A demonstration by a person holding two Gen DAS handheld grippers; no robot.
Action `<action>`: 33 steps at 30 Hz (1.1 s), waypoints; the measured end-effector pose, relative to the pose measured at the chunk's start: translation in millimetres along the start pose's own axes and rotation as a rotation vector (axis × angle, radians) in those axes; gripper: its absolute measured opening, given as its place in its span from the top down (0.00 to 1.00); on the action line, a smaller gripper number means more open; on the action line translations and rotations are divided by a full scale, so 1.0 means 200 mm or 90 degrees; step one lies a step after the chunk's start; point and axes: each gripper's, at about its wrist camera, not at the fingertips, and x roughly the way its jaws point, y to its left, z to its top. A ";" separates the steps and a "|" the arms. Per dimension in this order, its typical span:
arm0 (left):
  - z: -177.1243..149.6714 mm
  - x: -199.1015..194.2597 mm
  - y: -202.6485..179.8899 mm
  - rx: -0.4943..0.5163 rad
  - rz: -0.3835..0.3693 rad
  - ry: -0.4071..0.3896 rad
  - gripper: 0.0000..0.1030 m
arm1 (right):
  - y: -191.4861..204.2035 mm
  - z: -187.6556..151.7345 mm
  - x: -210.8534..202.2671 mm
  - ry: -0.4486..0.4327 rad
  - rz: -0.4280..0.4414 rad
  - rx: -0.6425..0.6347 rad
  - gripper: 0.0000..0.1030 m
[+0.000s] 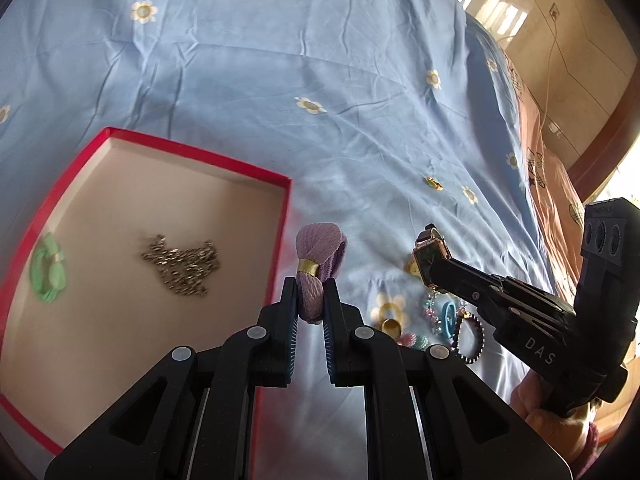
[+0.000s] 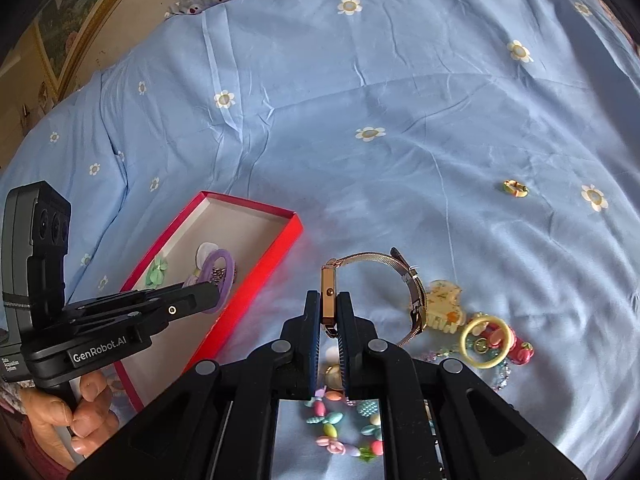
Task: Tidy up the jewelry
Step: 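Carry the hair tie and watch into the red box and release both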
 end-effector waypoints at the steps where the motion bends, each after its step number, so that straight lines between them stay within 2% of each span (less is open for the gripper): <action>1: -0.01 -0.02 0.02 -0.004 0.003 -0.002 0.90 | 0.02 0.00 0.00 0.000 0.004 -0.003 0.93; 10: -0.06 -0.18 0.25 -0.052 0.035 -0.029 0.90 | 0.22 0.01 0.08 0.010 0.045 -0.036 0.93; 20: -0.13 -0.27 0.52 -0.111 0.077 -0.040 0.90 | 0.50 0.00 0.22 0.039 0.100 -0.087 0.93; 26: -0.14 -0.26 0.64 -0.133 0.092 -0.032 0.90 | 0.66 -0.02 0.33 0.059 0.126 -0.116 0.93; 33: -0.12 -0.18 0.71 -0.139 0.098 -0.010 0.90 | 0.73 -0.01 0.45 0.083 0.117 -0.129 0.93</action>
